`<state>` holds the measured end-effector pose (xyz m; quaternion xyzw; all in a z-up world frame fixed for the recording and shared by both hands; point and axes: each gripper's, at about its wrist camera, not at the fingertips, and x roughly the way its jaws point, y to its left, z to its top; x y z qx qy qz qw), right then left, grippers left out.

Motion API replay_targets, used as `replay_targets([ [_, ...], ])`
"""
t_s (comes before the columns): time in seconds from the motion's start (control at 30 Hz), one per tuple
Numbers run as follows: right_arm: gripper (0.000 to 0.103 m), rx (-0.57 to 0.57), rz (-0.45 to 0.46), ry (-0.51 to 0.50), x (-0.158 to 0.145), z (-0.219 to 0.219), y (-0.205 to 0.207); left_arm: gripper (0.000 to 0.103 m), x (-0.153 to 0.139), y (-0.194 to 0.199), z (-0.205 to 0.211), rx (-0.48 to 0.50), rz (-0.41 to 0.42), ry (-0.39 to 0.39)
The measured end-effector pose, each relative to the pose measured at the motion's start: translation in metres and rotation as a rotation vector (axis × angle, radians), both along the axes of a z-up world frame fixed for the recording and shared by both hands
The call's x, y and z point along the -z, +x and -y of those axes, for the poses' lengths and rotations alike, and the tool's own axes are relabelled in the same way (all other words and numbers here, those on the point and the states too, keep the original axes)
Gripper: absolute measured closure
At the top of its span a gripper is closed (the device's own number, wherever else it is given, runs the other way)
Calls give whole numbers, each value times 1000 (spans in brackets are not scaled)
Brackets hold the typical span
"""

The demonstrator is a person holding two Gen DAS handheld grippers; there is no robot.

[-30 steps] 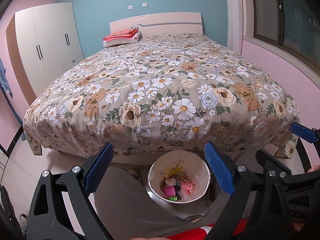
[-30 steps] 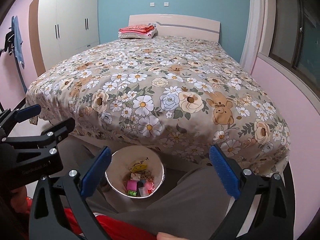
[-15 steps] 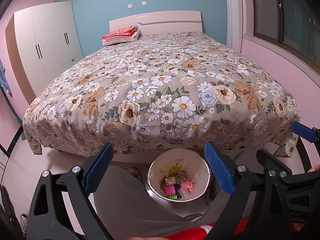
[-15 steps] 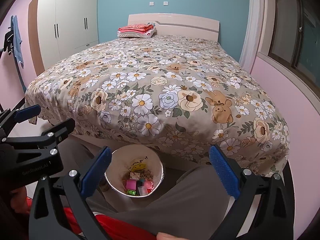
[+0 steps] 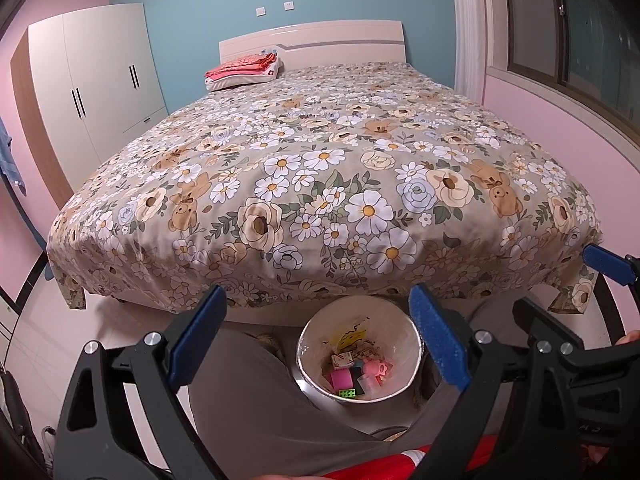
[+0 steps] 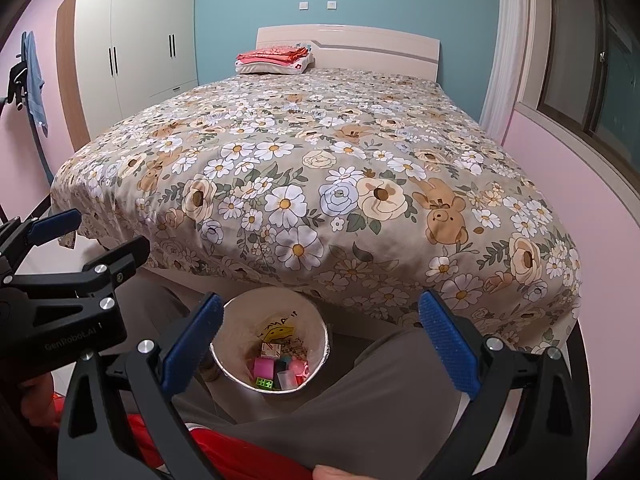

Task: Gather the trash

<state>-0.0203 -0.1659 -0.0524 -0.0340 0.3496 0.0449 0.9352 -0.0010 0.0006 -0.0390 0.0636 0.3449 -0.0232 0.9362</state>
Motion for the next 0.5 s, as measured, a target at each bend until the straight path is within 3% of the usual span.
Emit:
replay_targets([
  [0.5,4,0,-2,2,2,0,-1,12,1,0,0,1,0,2],
])
